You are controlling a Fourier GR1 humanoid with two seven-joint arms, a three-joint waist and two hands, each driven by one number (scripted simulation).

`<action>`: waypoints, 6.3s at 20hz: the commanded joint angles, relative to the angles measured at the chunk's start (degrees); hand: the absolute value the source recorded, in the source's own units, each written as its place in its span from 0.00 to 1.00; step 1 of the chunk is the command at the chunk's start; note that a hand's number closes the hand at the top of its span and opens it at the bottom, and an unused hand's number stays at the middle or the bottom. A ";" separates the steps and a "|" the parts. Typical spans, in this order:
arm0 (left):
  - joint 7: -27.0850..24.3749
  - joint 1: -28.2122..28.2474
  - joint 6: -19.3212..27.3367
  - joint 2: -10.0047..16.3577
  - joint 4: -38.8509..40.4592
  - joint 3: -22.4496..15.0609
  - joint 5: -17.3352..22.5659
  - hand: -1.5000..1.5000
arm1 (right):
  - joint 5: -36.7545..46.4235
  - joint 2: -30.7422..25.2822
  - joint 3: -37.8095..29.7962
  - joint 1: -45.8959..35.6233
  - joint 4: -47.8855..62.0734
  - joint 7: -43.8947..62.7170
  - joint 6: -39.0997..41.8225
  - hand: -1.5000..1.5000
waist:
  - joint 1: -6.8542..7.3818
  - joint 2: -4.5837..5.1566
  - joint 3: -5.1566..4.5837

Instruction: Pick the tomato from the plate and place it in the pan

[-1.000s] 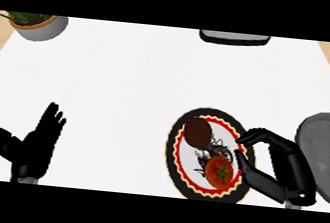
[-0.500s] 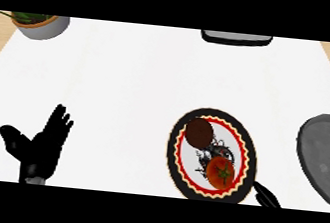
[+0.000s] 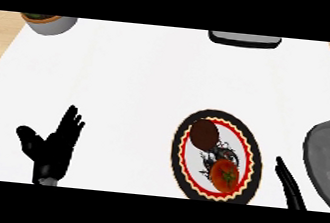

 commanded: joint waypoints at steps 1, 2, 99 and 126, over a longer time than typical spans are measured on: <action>1.52 -2.34 0.81 -0.06 -0.57 -0.08 -0.59 0.50 | 9.03 -5.40 -1.28 -4.19 -1.28 15.57 5.16 0.00 | 1.00 0.34 -0.14; -0.44 -0.41 0.27 -0.75 0.01 -1.14 -1.20 0.50 | 11.06 -7.68 -0.54 -3.24 -1.47 17.37 7.65 0.00 | 1.13 0.31 -0.20; 4.66 -1.94 -6.73 -6.40 -0.79 9.49 -8.36 0.50 | 47.00 3.95 -29.33 -30.85 6.50 52.87 17.95 1.00 | -0.19 -0.02 0.17; 3.04 -1.44 -8.79 -6.87 0.62 10.15 -8.22 0.50 | 20.27 -16.73 -56.84 -55.01 85.99 3.07 -1.86 0.00 | 1.07 0.43 0.38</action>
